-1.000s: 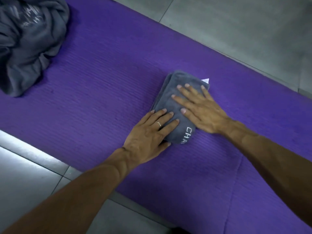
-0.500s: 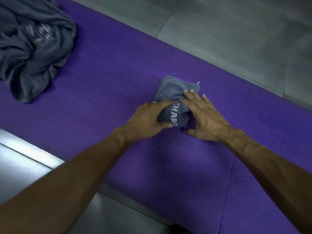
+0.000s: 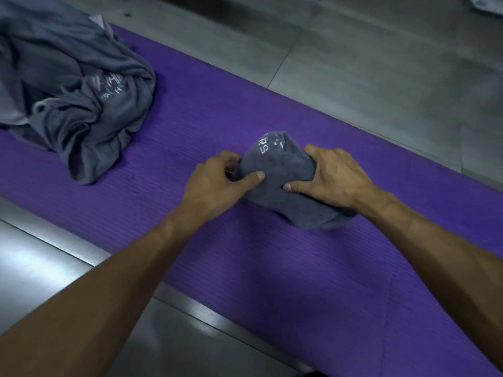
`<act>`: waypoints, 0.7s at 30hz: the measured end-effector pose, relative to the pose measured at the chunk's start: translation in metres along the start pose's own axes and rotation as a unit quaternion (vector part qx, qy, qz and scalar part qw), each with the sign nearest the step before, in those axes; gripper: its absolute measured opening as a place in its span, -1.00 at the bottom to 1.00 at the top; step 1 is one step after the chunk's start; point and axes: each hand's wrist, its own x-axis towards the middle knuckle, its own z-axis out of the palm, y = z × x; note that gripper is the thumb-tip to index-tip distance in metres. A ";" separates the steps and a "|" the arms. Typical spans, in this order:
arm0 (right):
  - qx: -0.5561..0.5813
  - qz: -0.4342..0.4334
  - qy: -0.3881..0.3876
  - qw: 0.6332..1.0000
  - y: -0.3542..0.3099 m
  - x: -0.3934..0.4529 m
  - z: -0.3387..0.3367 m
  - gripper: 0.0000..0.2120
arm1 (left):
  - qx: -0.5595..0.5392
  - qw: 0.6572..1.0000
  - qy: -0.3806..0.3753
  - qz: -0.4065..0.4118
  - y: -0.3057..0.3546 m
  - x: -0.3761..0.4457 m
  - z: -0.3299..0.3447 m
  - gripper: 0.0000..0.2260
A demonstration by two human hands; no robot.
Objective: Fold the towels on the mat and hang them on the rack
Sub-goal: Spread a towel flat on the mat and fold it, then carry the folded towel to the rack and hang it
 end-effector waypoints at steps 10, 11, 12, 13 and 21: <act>-0.034 0.150 0.045 0.987 -0.047 -0.042 -0.142 -0.39 | 0.258 0.964 -0.058 0.039 0.110 -0.067 -0.078 -0.75; -0.023 0.161 0.050 0.985 -0.055 -0.049 -0.166 -0.39 | 0.264 0.961 -0.065 0.043 0.133 -0.075 -0.090 -0.75; -0.014 0.172 0.058 0.983 -0.064 -0.057 -0.190 -0.40 | 0.270 0.959 -0.072 0.048 0.156 -0.083 -0.103 -0.75; -0.004 0.183 0.068 0.981 -0.072 -0.066 -0.217 -0.42 | 0.276 0.956 -0.079 0.051 0.180 -0.091 -0.117 -0.75; 0.065 0.264 0.127 0.954 -0.125 -0.147 -0.432 -0.49 | 0.299 0.940 -0.127 0.109 0.384 -0.148 -0.218 -0.74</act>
